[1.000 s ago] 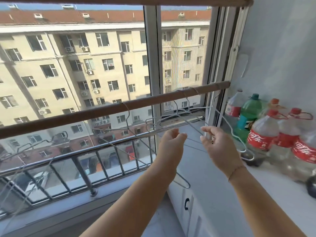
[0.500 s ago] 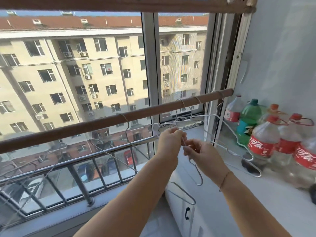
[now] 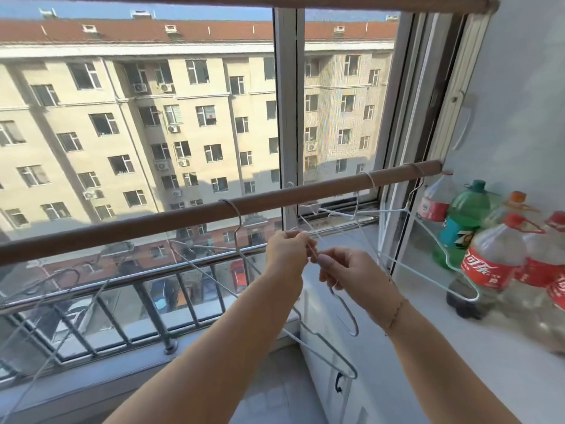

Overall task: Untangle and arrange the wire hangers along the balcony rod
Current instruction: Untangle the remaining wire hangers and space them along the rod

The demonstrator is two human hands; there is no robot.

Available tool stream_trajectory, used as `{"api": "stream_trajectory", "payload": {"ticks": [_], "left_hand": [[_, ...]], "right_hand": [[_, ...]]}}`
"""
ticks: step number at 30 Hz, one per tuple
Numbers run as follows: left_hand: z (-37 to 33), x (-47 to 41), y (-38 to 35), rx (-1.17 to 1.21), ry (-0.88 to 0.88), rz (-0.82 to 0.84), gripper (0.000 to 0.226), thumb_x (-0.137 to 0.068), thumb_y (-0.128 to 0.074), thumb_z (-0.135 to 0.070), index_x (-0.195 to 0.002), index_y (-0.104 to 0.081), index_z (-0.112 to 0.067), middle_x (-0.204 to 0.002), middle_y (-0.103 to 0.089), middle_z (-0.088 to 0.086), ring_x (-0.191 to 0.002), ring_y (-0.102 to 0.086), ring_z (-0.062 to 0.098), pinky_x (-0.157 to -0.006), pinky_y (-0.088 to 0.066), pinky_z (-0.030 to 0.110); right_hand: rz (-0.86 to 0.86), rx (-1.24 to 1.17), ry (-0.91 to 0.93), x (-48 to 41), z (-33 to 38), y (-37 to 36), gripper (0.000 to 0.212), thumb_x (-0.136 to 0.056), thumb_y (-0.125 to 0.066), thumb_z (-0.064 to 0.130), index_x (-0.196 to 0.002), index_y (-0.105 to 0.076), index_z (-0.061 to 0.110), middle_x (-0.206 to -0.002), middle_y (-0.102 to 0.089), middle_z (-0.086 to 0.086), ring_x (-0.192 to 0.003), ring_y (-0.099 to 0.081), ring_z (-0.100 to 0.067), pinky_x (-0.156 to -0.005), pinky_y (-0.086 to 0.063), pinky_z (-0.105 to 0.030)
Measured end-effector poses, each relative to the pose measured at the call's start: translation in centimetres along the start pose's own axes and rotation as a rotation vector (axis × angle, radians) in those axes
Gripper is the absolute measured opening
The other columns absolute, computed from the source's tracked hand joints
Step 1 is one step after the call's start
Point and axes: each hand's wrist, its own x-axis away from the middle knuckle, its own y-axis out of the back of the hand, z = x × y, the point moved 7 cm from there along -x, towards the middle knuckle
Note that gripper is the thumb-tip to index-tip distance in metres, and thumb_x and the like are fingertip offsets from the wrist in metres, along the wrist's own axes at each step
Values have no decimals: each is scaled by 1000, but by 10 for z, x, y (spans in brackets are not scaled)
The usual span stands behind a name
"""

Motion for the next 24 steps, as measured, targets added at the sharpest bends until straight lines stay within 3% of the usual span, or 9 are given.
{"api": "stream_trajectory", "payload": {"ticks": [3,6,10,16,20,24], "left_hand": [[8,6,0,-77,17,32,8,-92,-51,-7,-91,-60,-6,-68,-61,4,-58,-54,14,-59,-41,24],[15,18,-4,-200,35,122,8,-92,-51,-5,-89,-59,-7,-68,-59,4,-58,-53,13,-54,-39,19],[21,28,4,-321,17,148,11,-91,-53,-6,-88,-63,-9,-70,-59,2,-59,-51,10,-42,-38,9],[33,38,19,-423,45,163,19,-91,-55,-6,-104,-66,1,-74,-59,4,-62,-51,8,-43,-39,5],[46,45,28,-506,59,192,14,-90,-56,-7,-84,-67,-14,-82,-61,7,-77,-52,16,-54,-39,12],[53,46,40,-464,72,166,21,-89,-57,-6,-75,-65,-20,-93,-65,10,-86,-53,17,-66,-42,16]], "right_hand": [[-44,0,-48,4,-17,14,19,-92,-51,19,-93,-66,8,-71,-63,-2,-61,-56,-6,-55,-45,-12],[-62,61,-48,4,-28,26,16,-91,-51,15,-99,-65,13,-83,-64,-2,-77,-59,-13,-66,-45,-17],[-34,189,41,0,-27,30,22,-89,-55,15,-110,-61,16,-105,-63,-2,-99,-58,-14,-83,-44,-20],[25,443,154,-5,-31,28,36,-87,-56,17,-122,-53,22,-121,-53,-3,-113,-49,-15,-96,-39,-27],[123,595,162,-3,-34,19,34,-88,-55,20,-122,-56,24,-122,-49,-3,-118,-40,-18,-100,-29,-27],[261,654,139,4,-42,13,20,-88,-55,28,-105,-64,27,-115,-57,5,-112,-49,-15,-100,-37,-36]]}}
